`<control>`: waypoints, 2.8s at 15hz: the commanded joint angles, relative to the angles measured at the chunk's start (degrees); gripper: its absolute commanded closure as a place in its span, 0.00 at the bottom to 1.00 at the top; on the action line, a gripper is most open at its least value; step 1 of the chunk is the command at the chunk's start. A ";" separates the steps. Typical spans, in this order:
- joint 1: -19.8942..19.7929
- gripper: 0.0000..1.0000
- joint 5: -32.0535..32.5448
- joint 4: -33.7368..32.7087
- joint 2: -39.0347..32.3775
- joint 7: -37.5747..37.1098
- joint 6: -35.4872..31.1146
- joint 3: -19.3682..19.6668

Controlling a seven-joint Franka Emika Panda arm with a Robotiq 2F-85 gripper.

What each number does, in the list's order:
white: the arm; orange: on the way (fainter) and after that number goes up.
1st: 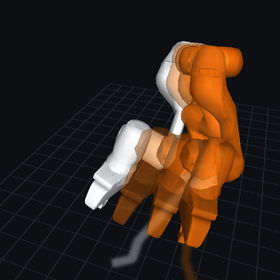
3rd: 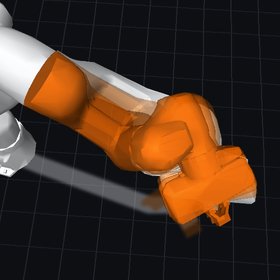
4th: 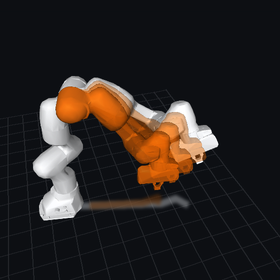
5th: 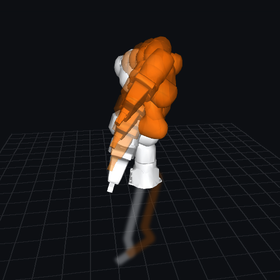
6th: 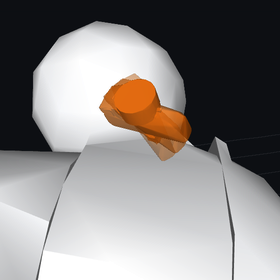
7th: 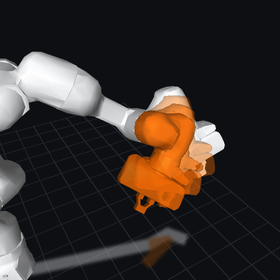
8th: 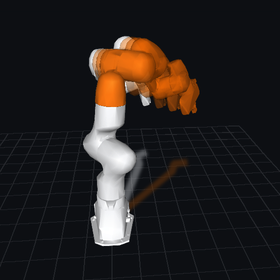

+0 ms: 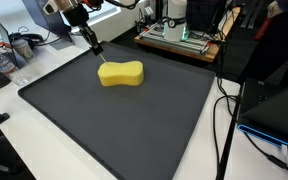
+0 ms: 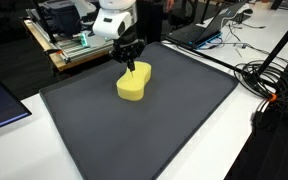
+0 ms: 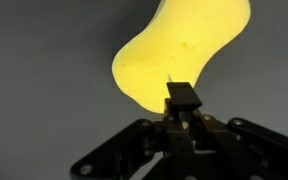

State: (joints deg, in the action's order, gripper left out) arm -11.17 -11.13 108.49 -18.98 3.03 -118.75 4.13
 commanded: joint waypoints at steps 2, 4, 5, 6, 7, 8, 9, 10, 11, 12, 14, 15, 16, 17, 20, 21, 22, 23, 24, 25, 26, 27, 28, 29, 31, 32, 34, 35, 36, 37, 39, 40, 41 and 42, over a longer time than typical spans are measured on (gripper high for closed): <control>-2.75 0.97 -7.15 5.00 2.14 2.90 -5.29 1.15; -3.83 0.97 -9.62 6.80 2.55 3.88 -7.00 1.55; -4.37 0.97 -11.02 7.77 2.77 4.31 -7.87 1.73; -4.93 0.97 -12.56 8.99 3.17 4.71 -8.90 1.93; -5.39 0.97 -13.92 9.99 3.49 5.17 -9.73 2.10; -5.94 0.97 -15.39 11.23 3.98 5.83 -10.54 2.27; -6.50 0.97 -17.05 12.70 4.67 6.28 -11.57 2.54; -7.03 0.97 -18.68 14.01 5.35 7.13 -12.36 2.74; -7.56 0.97 -20.32 15.54 6.13 7.73 -13.27 3.09; -7.96 0.97 -21.76 16.90 6.85 8.18 -14.18 3.46; -9.18 0.97 -25.86 19.68 8.57 11.07 -15.02 3.93; -9.95 0.97 -29.12 20.97 9.60 13.72 -14.91 4.12; -10.35 0.97 -31.90 22.06 10.50 15.96 -14.71 4.56; -10.67 0.97 -34.64 22.96 11.33 18.40 -14.10 5.06; -10.21 0.97 -39.09 25.84 13.41 20.12 -15.21 7.44; -9.82 0.97 -39.67 27.08 14.30 19.44 -16.11 8.18; -9.29 0.97 -39.30 28.54 15.26 17.90 -18.24 8.78; -9.06 0.97 -39.27 29.99 16.25 17.16 -20.11 9.27; -9.05 0.97 -39.75 31.75 17.47 16.38 -22.27 9.76; -8.95 0.97 -40.19 33.42 18.61 15.10 -24.99 10.13; -8.87 0.97 -40.33 35.25 20.05 14.06 -27.24 10.43; -8.76 0.97 -39.88 36.84 21.32 12.96 -28.86 10.64; -8.59 0.97 -38.99 38.39 22.58 11.65 -30.30 10.79; -8.41 0.97 -38.94 40.15 24.40 11.10 -31.04 10.80; -7.75 0.97 -37.88 43.46 27.83 8.62 -33.01 10.49; -7.33 0.97 -37.45 44.96 29.57 7.71 -33.88 10.22; -5.95 0.97 -36.11 48.33 33.69 6.44 -36.34 9.21; -5.17 0.97 -35.29 49.98 35.79 5.61 -37.73 8.51; -4.40 0.97 -34.24 51.61 38.08 4.72 -38.79 7.68; -3.64 0.97 -33.30 52.97 40.14 3.82 -39.55 6.90; -4.95 0.97 -33.13 49.65 38.77 3.26 -39.29 2.11; -4.84 0.97 -32.30 50.14 40.34 2.39 -39.39 0.31; -5.27 0.97 -31.31 49.91 41.33 1.34 -39.51 -2.38; -5.73 0.97 -30.17 49.52 42.03 0.44 -39.21 -4.84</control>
State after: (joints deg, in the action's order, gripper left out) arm -15.20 -44.50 157.99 19.97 7.00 -157.63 5.63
